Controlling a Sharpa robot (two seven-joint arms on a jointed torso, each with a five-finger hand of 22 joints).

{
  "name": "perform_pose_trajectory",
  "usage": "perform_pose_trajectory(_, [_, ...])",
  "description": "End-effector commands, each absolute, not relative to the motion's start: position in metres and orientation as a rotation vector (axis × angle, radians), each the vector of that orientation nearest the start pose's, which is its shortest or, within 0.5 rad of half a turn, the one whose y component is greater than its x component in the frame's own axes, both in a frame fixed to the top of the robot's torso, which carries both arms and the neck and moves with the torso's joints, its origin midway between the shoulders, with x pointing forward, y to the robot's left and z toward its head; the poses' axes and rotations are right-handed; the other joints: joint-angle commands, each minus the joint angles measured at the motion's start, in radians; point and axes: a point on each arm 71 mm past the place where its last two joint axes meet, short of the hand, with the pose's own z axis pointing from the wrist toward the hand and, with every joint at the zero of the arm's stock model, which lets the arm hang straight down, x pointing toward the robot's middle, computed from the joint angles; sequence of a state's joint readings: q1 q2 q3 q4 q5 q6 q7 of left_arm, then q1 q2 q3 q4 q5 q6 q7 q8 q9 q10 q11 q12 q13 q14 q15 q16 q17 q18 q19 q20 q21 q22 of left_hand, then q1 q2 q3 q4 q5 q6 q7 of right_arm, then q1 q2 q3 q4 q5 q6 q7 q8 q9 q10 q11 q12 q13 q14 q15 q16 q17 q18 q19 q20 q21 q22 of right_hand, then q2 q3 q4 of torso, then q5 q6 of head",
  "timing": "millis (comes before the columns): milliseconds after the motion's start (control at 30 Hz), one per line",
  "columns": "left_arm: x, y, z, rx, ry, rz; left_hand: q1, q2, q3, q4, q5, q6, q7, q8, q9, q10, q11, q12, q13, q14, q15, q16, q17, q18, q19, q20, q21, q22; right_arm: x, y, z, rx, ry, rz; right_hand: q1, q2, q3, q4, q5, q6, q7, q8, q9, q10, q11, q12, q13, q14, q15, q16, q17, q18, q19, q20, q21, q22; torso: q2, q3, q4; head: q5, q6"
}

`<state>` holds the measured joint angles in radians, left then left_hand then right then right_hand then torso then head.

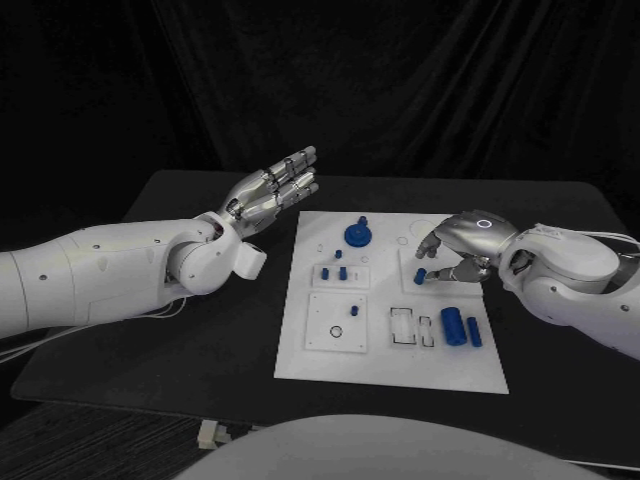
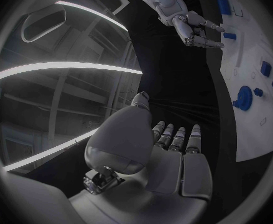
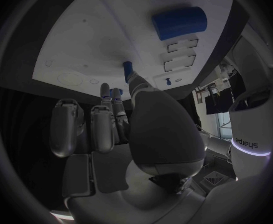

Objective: Assemble the parts on the task board

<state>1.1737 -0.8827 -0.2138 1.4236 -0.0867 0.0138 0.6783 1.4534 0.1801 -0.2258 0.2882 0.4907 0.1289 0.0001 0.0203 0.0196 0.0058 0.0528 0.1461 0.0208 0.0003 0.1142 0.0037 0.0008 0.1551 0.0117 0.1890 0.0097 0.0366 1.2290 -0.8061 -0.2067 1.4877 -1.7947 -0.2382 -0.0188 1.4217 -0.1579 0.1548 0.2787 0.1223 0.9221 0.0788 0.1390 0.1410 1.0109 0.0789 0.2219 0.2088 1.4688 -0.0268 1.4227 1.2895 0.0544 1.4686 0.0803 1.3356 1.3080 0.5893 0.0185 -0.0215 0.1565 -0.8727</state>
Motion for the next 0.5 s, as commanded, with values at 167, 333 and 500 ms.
perform_pose_trajectory(167, [0.464,0.247,-0.229,-0.867,1.353,-1.839,0.011,0.001,-0.005,-0.002,0.007,-0.004,0.003,0.000,0.001,-0.001,0.010,-0.001,0.001,0.000,0.003,-0.004,-0.001,-0.010,0.002,0.009,0.003,0.002,0.461,-0.179,-0.243,-0.696,1.739,0.545,0.020,-0.002,0.007,-0.003,0.006,-0.014,0.001,-0.013,-0.002,-0.002,-0.005,0.009,0.003,0.037,-0.002,-0.014,-0.018,0.002,0.012,-0.002,-0.019,0.189,-0.001,0.0001,-0.0005,0.000,0.000])
perform_pose_trajectory(333, [0.464,0.247,-0.229,-0.868,1.356,-1.842,0.013,0.002,-0.004,-0.002,0.008,-0.005,0.003,0.000,0.000,-0.001,0.013,-0.001,0.001,0.000,0.005,-0.004,-0.001,-0.007,0.003,0.016,0.004,0.003,0.459,-0.175,-0.247,-0.707,1.743,0.564,0.052,0.002,0.020,-0.010,0.053,-0.011,-0.005,-0.015,0.001,0.006,-0.008,0.019,0.007,0.026,-0.005,-0.028,-0.040,0.005,0.001,-0.004,-0.040,0.184,0.000,0.0001,0.0000,0.000,0.000])
perform_pose_trajectory(500, [0.464,0.246,-0.230,-0.871,1.359,-1.842,0.018,0.004,-0.003,-0.003,0.011,-0.005,0.007,0.000,0.000,-0.001,0.014,-0.002,0.001,0.000,0.005,-0.004,-0.001,-0.004,0.003,0.024,0.004,0.004,0.457,-0.172,-0.250,-0.712,1.737,0.589,0.101,0.000,0.060,-0.021,0.202,0.032,-0.005,0.006,0.020,0.031,-0.014,0.036,0.011,0.021,-0.008,-0.033,-0.049,0.007,-0.005,-0.006,-0.049,0.182,0.001,-0.0002,0.0002,-0.001,0.000])
